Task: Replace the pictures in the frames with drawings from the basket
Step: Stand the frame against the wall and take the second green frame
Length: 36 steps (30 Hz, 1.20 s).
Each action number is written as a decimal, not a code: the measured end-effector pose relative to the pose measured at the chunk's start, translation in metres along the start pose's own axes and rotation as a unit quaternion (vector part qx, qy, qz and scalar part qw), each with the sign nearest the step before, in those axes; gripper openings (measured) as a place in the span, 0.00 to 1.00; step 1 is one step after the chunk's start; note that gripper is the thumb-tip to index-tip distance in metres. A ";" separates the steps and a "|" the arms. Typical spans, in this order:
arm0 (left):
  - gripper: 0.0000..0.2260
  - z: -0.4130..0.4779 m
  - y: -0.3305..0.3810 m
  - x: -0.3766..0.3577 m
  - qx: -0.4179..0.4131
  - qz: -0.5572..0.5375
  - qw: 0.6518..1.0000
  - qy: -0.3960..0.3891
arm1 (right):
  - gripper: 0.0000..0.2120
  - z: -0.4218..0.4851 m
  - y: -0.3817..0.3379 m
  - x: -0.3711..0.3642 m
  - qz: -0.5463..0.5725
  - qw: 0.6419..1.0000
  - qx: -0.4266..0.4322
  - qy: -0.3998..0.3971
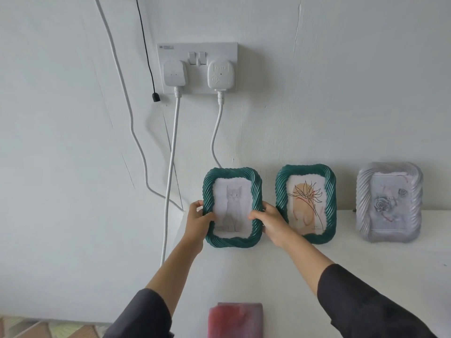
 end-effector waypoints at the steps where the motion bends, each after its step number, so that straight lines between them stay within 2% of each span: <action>1: 0.17 -0.002 -0.001 0.000 -0.002 0.000 1.000 0.004 | 0.12 -0.003 0.004 0.001 0.000 1.000 -0.001 0.002; 3: 0.20 -0.007 -0.003 0.000 -0.007 0.011 1.000 0.002 | 0.12 -0.012 0.012 0.004 -0.009 1.000 -0.001 0.013; 10: 0.36 -0.030 -0.010 -0.001 -0.069 0.113 0.991 0.001 | 0.31 -0.041 0.024 0.014 -0.042 0.994 0.088 0.055; 15: 0.38 -0.040 -0.008 -0.001 -0.083 0.155 0.985 0.003 | 0.30 -0.047 0.023 0.010 -0.086 0.988 0.117 0.057; 19: 0.40 -0.043 -0.006 -0.001 -0.080 0.174 0.982 0.005 | 0.31 -0.046 0.026 0.009 -0.109 0.987 0.105 0.055; 23: 0.38 -0.046 -0.006 -0.001 -0.081 0.180 0.980 0.011 | 0.36 -0.049 0.029 0.004 -0.131 0.988 0.078 0.021; 25: 0.36 -0.050 -0.004 0.001 -0.079 0.183 0.979 0.044 | 0.39 -0.052 0.032 0.002 -0.149 0.988 0.045 0.006; 27: 0.32 -0.057 0.004 0.005 -0.096 0.208 0.966 0.120 | 0.40 -0.059 0.034 0.004 -0.217 0.976 0.000 0.004; 30: 0.26 -0.082 0.033 -0.007 -0.220 0.239 0.924 0.200 | 0.36 -0.078 0.026 0.018 -0.338 0.940 -0.043 0.002; 31: 0.26 -0.090 0.043 -0.019 -0.281 0.250 0.906 0.194 | 0.33 -0.085 0.018 0.025 -0.360 0.932 -0.040 0.000; 33: 0.27 -0.105 0.059 -0.056 -0.391 0.295 0.863 0.126 | 0.24 -0.095 -0.008 0.046 -0.381 0.924 -0.002 0.024; 34: 0.27 -0.109 0.061 -0.077 -0.426 0.319 0.843 0.074 | 0.20 -0.098 -0.025 0.060 -0.381 0.922 0.032 0.056; 36: 0.28 -0.113 0.058 -0.116 -0.445 0.345 0.826 -0.036 | 0.16 -0.103 -0.055 0.094 -0.342 0.921 0.110 0.147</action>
Point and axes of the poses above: each hand's wrist, its own z-axis towards the middle knuckle, its own x-axis out of the back of the hand, y = z × x, the point moved 9 cm from there along z, towards the middle knuckle, and after that the axes turned 1 degree about -x, right-handed, at the moved point
